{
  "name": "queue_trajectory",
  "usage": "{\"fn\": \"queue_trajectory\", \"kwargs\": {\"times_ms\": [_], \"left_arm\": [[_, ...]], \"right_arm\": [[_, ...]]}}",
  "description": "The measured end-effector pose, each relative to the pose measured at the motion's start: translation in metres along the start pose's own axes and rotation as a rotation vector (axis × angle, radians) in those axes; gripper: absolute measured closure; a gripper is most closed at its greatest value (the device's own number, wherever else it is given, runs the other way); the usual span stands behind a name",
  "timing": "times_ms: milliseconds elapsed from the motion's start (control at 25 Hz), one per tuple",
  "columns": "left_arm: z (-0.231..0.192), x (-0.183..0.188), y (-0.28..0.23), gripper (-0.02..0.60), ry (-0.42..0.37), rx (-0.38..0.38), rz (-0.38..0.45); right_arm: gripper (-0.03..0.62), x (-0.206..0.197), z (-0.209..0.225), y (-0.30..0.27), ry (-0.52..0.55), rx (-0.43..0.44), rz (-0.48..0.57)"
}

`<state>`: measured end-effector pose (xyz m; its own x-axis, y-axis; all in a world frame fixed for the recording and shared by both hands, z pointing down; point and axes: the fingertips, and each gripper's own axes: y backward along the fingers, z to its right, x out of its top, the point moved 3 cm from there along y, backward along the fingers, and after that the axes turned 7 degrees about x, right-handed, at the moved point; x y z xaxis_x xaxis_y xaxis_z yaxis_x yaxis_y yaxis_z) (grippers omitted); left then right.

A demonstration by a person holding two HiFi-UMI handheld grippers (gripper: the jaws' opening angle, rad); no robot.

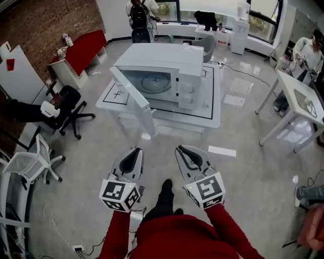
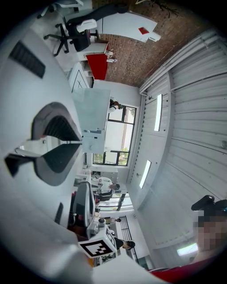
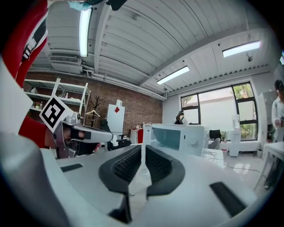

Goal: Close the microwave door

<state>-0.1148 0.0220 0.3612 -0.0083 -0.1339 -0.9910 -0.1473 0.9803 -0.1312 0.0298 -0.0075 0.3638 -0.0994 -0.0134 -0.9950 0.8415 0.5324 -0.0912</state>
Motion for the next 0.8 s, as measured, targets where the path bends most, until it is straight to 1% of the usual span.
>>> {"fn": "queue_trajectory", "kwargs": {"times_ms": [80,160,200,360,440,520,600,680,800], "left_arm": [[-0.006,0.0,-0.009,0.569,-0.004,0.004,0.0],[-0.012,0.001,-0.019,0.569,-0.021,0.004,-0.003],[-0.015,0.001,-0.025,0.569,-0.026,0.001,-0.007],[-0.027,0.004,-0.047,0.561,-0.025,-0.012,-0.013],[-0.029,0.0,-0.055,0.509,-0.033,-0.021,-0.024],[-0.03,-0.007,-0.063,0.436,-0.05,-0.035,-0.045],[-0.033,-0.01,-0.071,0.414,-0.063,-0.049,-0.061],[-0.038,-0.01,-0.078,0.41,-0.065,-0.063,-0.068],[-0.042,-0.007,-0.087,0.408,-0.057,-0.091,-0.07]], "right_arm": [[0.556,-0.002,0.002,-0.013,-0.004,0.019,-0.014],[0.523,-0.004,0.004,-0.026,-0.012,0.041,-0.031],[0.519,-0.005,0.005,-0.034,-0.013,0.05,-0.041],[0.477,-0.007,0.006,-0.064,-0.002,0.072,-0.068],[0.45,-0.012,0.005,-0.075,0.01,0.078,-0.08],[0.42,-0.018,0.004,-0.083,0.024,0.078,-0.096],[0.385,-0.023,0.004,-0.093,0.051,0.068,-0.118],[0.361,-0.026,0.004,-0.103,0.088,0.051,-0.148],[0.35,-0.029,0.004,-0.115,0.132,0.032,-0.187]]}}
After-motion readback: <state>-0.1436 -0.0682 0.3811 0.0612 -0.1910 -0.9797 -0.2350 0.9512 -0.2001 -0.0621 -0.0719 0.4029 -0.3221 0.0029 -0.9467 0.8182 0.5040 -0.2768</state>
